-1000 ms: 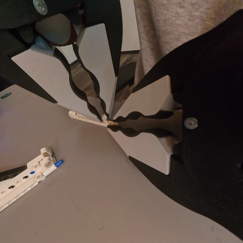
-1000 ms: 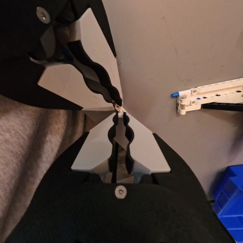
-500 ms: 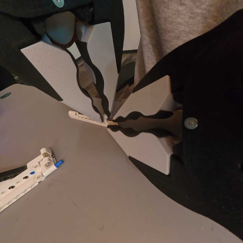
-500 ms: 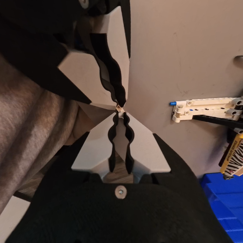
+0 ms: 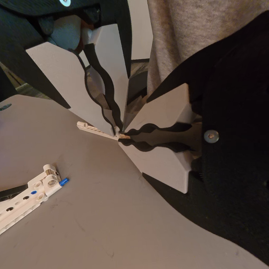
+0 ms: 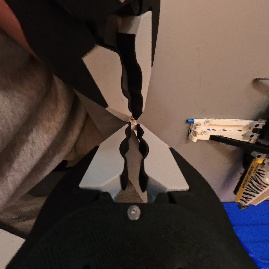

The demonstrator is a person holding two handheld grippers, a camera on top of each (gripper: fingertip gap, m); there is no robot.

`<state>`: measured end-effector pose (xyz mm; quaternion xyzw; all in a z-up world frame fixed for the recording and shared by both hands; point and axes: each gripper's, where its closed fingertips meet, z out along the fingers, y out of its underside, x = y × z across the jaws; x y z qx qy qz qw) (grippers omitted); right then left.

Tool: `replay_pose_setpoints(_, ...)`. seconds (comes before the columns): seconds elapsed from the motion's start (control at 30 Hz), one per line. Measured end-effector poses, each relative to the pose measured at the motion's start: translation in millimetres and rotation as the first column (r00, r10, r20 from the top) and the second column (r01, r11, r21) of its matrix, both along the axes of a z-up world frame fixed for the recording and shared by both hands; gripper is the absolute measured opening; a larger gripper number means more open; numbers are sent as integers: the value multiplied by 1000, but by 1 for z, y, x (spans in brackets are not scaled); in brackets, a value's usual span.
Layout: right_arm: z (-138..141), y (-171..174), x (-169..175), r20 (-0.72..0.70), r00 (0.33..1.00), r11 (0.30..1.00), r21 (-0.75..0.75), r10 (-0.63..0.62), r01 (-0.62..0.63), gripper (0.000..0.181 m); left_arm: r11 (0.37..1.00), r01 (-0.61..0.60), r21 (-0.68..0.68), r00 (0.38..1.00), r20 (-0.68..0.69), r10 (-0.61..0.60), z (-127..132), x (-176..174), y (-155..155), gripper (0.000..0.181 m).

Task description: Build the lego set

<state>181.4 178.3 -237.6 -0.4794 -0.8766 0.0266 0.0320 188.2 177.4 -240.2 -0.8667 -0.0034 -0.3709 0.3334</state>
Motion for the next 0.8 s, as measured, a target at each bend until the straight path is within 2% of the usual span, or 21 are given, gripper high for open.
replay_pose_setpoints(0.13,0,0,0,-26,999,999,-20,-28,28,6,1000,1,3,1000,-7,-1,0,0,0,3)
replay_pose_setpoints(0.53,-2,-1,-2,-34,999,999,-26,18,-19,6,1000,3,4,1000,-11,-3,0,1,0,3)
replay_pose_setpoints(0.8,0,0,-1,-170,981,988,-136,-94,71,6,1000,5,4,1000,-9,-5,0,1,0,3)
